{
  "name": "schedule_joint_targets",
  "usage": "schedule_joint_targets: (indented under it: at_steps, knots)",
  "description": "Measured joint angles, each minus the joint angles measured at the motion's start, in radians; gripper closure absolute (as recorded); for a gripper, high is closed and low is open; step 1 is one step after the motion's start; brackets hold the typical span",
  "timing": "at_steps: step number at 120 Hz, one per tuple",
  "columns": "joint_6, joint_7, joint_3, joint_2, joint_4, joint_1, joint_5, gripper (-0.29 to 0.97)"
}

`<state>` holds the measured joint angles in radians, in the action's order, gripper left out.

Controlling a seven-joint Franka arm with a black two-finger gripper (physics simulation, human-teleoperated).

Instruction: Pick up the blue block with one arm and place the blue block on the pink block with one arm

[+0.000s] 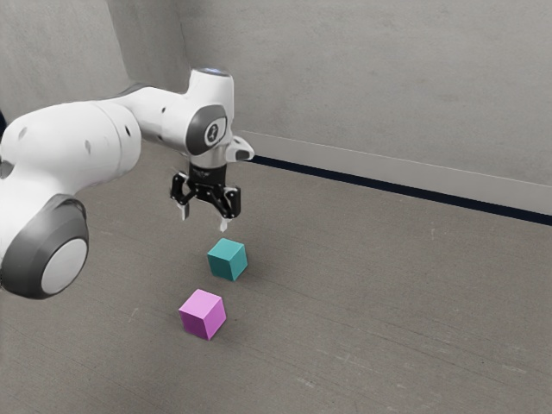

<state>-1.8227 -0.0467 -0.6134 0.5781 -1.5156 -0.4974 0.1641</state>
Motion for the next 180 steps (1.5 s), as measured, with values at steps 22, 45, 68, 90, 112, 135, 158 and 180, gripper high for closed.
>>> schedule_joint_targets:
  at_steps: [22, 45, 68, 90, 112, 135, 158, 180]
  knots:
    - [-0.107, -0.003, 0.007, 0.005, -0.105, -0.006, 0.013, 0.00]
    - [-0.159, -0.006, 0.044, 0.030, -0.081, 0.014, 0.017, 0.00]
    - [-0.180, -0.010, 0.107, 0.089, -0.013, 0.057, 0.023, 0.00]
    - [-0.199, -0.012, 0.112, 0.123, -0.023, 0.065, 0.036, 0.00]
    - [-0.217, -0.014, 0.119, 0.140, -0.032, 0.083, 0.075, 0.00]
    - [-0.236, -0.015, 0.142, 0.156, -0.031, 0.109, 0.103, 0.11]
    - [-0.246, -0.020, 0.146, 0.157, -0.030, 0.110, 0.107, 0.11]
    - [-0.249, -0.022, 0.128, 0.136, -0.032, 0.090, 0.106, 0.25]
